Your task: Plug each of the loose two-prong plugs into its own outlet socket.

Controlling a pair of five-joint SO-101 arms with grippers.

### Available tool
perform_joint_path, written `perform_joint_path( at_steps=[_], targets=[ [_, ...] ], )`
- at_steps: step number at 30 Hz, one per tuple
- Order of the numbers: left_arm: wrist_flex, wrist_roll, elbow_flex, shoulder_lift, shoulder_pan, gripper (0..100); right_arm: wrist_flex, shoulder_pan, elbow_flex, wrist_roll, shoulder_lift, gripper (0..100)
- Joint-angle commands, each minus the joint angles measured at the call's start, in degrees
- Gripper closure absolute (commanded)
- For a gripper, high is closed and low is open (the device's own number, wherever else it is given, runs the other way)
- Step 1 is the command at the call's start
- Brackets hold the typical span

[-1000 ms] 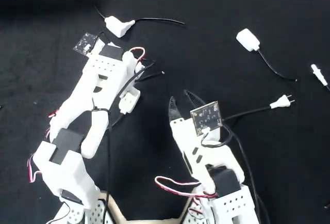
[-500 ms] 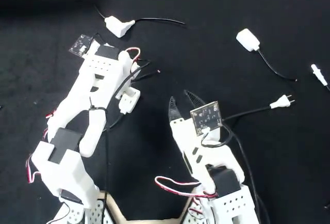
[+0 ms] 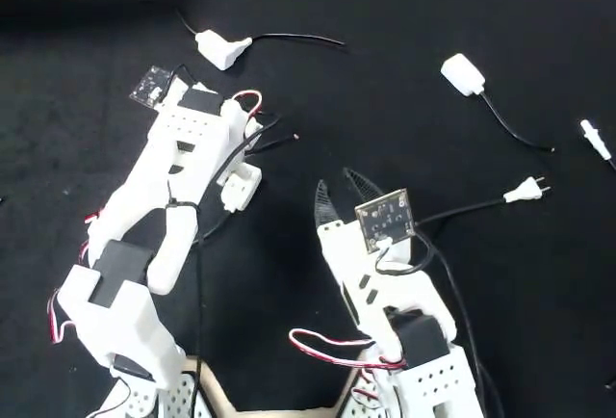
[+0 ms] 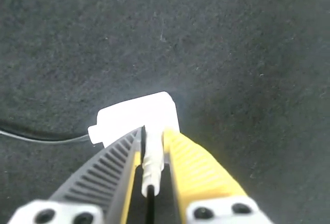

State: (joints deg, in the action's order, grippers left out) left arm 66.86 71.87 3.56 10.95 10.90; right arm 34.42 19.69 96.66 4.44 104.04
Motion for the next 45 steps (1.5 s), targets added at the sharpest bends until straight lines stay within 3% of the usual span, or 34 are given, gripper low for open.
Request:
perform_joint_path(
  at_steps=[1, 11, 25, 32, 45],
  targets=[
    [-1.5, 0.4, 0.1, -2.3, 0.0, 97, 0.3, -0.7, -0.2, -0.6, 4.3, 86.1],
    [-2.2, 0.4, 0.7, -0.7, 3.5, 97, 0.4, -0.7, -0.2, -0.6, 4.4, 86.1],
    [-3.4, 0.2, 0.2, 1.9, 1.5, 97, 0.4, -0.7, -0.2, -0.6, 4.7, 86.1],
    [3.4, 0.2, -4.0, 1.9, 1.3, 97, 0.3, -0.7, -0.2, -0.6, 4.8, 86.1],
    [3.3, 0.1, -4.3, 2.5, -0.9, 97, 0.2, -0.8, -0.2, -0.6, 4.8, 86.1]
  ],
)
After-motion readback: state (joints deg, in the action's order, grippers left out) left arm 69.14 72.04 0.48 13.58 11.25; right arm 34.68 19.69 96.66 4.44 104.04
